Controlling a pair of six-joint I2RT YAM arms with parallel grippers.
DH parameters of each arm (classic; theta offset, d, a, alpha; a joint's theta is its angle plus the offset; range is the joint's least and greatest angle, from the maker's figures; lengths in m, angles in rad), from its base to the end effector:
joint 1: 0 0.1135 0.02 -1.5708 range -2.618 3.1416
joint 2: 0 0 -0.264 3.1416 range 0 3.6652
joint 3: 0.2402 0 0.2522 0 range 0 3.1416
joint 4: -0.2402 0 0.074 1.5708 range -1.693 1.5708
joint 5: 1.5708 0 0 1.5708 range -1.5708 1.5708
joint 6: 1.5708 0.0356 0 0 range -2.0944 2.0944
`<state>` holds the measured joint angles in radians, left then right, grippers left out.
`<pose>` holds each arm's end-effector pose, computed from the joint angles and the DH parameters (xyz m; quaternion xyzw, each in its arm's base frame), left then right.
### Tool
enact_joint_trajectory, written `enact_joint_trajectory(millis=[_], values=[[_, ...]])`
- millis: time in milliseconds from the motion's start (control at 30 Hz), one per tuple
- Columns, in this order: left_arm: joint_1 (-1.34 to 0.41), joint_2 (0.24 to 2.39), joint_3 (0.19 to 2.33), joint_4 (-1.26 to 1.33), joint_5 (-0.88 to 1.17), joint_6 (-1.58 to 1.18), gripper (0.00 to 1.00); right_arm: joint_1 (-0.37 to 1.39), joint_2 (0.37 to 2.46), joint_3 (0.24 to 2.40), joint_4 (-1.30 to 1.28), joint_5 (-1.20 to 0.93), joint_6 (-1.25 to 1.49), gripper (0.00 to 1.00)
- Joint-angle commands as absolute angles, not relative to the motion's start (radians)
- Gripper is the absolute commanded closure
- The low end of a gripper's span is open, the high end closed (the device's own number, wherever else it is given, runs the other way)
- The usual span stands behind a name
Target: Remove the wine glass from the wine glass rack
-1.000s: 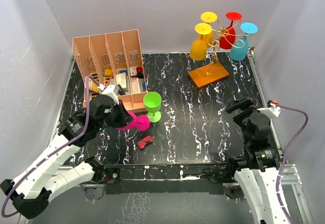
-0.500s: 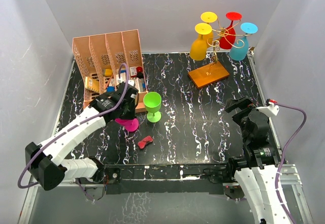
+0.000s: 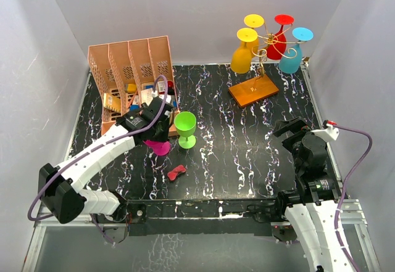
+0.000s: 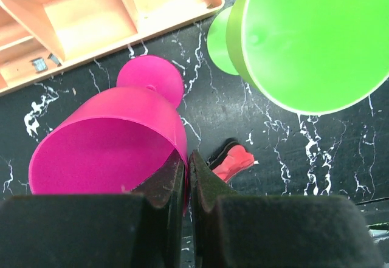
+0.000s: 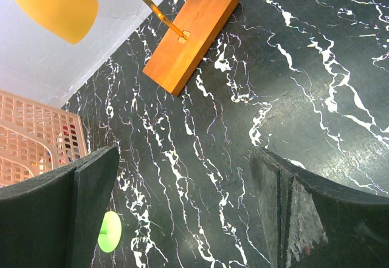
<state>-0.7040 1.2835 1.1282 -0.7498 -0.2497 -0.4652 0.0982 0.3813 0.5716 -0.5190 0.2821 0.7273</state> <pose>0.2065 -0.1638 0.3027 0.0713 0.9359 -0.0808 0.3353 0.1070 0.0006 0.2821 0.3269 0.7404 0.1264 0.5736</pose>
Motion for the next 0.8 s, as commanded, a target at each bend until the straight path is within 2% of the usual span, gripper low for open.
enact_joint_trajectory(millis=[0,300,467,633,767], values=[[-0.701,1.299,1.193,-0.715,-0.258,-0.429,1.00,0.102,0.377,0.565,-0.466,0.291,0.717,0.03],[-0.701,1.348,1.210,-0.696,-0.229,-0.443,0.98,0.100,0.390,0.564,-0.467,0.275,0.717,0.03],[-0.701,1.320,1.202,-0.697,-0.257,-0.441,0.83,0.101,0.391,0.564,-0.467,0.271,0.715,0.04],[-0.701,1.275,1.218,-0.720,-0.226,-0.448,0.72,0.101,0.405,0.565,-0.467,0.269,0.715,0.04],[-0.701,1.175,1.207,-0.771,-0.190,-0.457,0.57,0.101,0.426,0.573,-0.470,0.251,0.703,0.04]])
